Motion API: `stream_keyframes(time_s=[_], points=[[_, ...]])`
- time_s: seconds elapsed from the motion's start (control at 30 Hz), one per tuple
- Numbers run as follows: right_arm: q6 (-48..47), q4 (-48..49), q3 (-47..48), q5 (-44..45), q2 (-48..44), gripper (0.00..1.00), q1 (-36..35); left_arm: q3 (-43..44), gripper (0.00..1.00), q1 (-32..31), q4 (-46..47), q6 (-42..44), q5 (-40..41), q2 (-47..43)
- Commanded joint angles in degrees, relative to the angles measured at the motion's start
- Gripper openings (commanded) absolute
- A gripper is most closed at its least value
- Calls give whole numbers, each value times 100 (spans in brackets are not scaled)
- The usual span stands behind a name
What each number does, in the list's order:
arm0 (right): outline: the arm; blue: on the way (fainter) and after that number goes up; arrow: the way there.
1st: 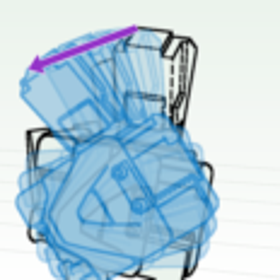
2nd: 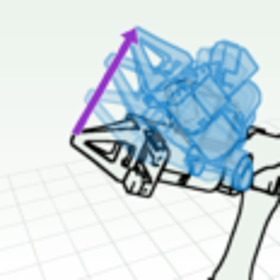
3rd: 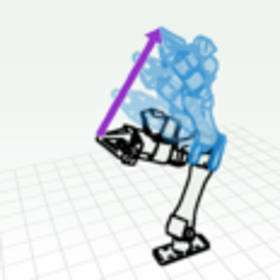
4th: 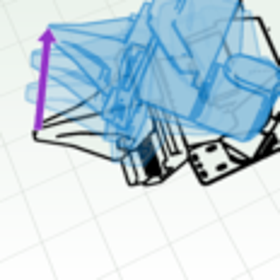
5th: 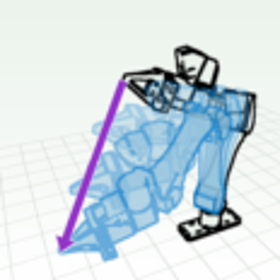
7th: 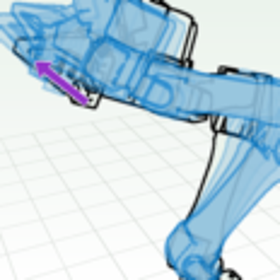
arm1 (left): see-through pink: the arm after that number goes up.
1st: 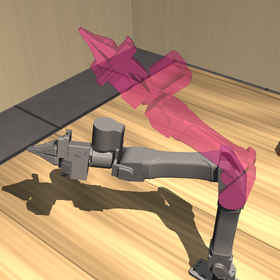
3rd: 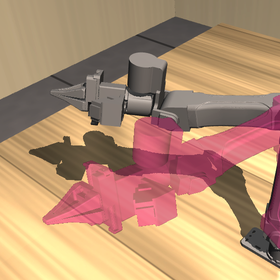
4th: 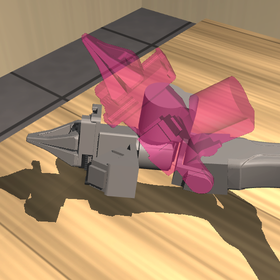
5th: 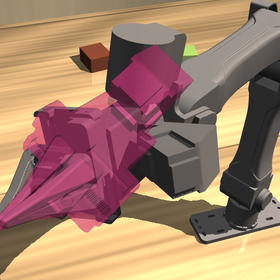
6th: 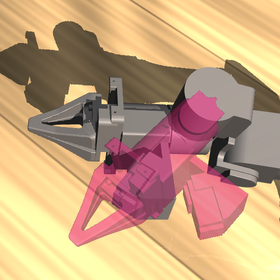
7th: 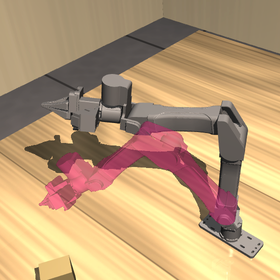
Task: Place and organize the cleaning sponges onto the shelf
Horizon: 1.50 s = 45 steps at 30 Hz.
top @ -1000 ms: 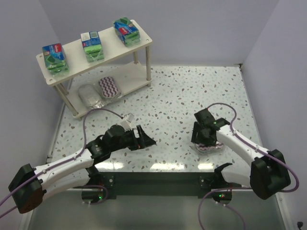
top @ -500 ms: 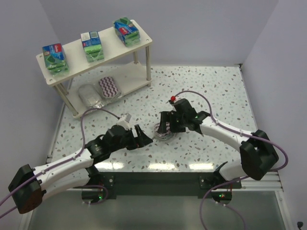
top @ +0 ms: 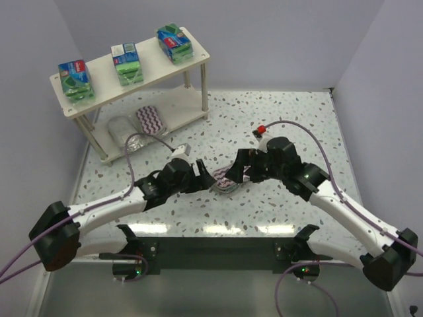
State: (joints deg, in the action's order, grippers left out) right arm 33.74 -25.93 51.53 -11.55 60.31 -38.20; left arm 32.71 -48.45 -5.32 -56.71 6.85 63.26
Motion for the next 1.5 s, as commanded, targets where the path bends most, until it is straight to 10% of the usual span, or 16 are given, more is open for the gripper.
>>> stream_keyframes(time_s=[0.0, 0.7, 1.17, 1.4, 1.47], points=[[221, -728, -134, 364, -353, 98, 5, 910, 84, -7, 145, 739, 273, 694], [397, -1652, -494, 610, -1540, 98, 5, 1590, 63, 933, 1314, 2331, -2249, 2752], [362, -1696, -503, 637, -1496, 98, 5, 1414, 46, 933, 1410, 2428, -2249, 3341], [371, -1757, -486, 645, -1514, 98, 5, 1177, 0, 933, 1719, 2191, -2496, 3192], [379, -1775, -451, 663, -1540, 98, 5, 1089, 0, 933, 1727, 2129, -2487, 3043]])
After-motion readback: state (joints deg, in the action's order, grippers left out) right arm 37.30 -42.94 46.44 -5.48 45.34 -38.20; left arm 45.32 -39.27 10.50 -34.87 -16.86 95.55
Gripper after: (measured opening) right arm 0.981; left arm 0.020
